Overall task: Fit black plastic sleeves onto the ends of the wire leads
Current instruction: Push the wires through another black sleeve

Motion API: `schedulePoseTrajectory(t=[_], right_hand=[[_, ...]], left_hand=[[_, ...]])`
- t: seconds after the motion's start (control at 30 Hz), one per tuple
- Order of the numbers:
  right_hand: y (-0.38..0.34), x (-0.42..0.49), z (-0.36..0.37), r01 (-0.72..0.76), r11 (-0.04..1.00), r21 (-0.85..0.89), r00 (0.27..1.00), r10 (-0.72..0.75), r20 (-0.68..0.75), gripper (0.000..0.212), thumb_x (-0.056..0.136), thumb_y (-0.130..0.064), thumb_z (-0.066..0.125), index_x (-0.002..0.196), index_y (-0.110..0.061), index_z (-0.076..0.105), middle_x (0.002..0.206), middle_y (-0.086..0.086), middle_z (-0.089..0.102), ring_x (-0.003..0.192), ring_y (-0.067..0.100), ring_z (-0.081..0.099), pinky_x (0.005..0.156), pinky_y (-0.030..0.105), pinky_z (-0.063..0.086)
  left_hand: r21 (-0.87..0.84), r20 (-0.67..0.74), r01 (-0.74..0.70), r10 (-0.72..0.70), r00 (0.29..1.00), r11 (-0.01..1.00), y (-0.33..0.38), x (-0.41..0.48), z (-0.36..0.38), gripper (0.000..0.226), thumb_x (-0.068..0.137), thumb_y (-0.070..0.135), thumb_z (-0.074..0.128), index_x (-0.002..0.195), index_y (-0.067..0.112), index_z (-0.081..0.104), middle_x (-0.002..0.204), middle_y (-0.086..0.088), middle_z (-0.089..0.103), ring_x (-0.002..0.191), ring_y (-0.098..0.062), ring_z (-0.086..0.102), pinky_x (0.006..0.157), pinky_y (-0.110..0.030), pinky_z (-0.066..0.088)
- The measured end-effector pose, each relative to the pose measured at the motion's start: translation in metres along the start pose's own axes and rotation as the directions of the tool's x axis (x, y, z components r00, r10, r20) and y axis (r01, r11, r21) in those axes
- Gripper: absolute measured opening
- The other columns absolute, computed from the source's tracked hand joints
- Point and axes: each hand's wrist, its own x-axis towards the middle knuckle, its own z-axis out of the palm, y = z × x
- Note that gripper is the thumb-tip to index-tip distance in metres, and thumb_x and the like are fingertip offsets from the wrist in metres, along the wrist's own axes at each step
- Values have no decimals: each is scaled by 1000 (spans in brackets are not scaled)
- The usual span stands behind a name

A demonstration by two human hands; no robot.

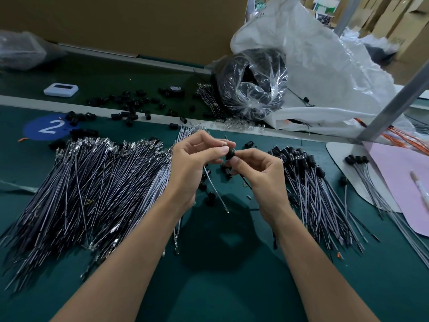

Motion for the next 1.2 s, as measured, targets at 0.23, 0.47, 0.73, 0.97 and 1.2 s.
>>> schedulePoseTrajectory(t=[0.23, 0.47, 0.73, 0.97, 1.2], right_hand=[[3, 3, 1, 62, 998, 8, 997, -62, -40, 5, 87, 5, 65, 85, 2, 68, 74, -4, 70, 65, 0, 65, 65, 12, 50], [6, 2, 2, 87, 996, -25, 995, -88, -51, 7, 88, -5, 68, 82, -1, 68, 74, 2, 68, 70, 10, 64, 70, 25, 54], [6, -1, 6, 135, 989, 61, 991, -135, -5, 20, 87, -15, 67, 78, 1, 59, 78, 7, 60, 77, 21, 54, 78, 40, 49], [8, -4, 11, 144, 983, 111, 987, -150, 51, 13, 87, -12, 65, 78, -4, 59, 76, -4, 62, 78, 11, 59, 75, 26, 50], [9, -6, 13, 127, 992, 4, 991, -127, 45, 10, 85, -12, 68, 77, -10, 63, 73, -2, 67, 74, 26, 65, 78, 45, 53]], left_hand=[[91, 92, 39, -47, 995, 995, -10, -1, 8, 30, 77, 4, 76, 107, 3, 70, 102, -12, 75, 92, -20, 71, 86, -31, 56], [22, 17, -26, 25, 1000, 999, -11, -3, 13, 23, 78, 2, 72, 101, 6, 73, 94, -4, 77, 91, -16, 73, 83, -25, 56], [-64, 53, -157, 160, 986, 986, -4, -8, 19, 30, 73, 4, 71, 102, 8, 70, 90, 0, 77, 89, -13, 73, 82, -22, 55], [-35, 3, -187, 187, 982, 982, 1, -10, 18, 26, 73, 7, 73, 99, 6, 72, 88, -4, 77, 86, -19, 74, 79, -26, 57], [-37, -64, -118, 115, 991, 992, 1, -6, 16, 18, 75, 4, 73, 93, 7, 73, 81, -5, 77, 79, -16, 74, 72, -19, 55]])
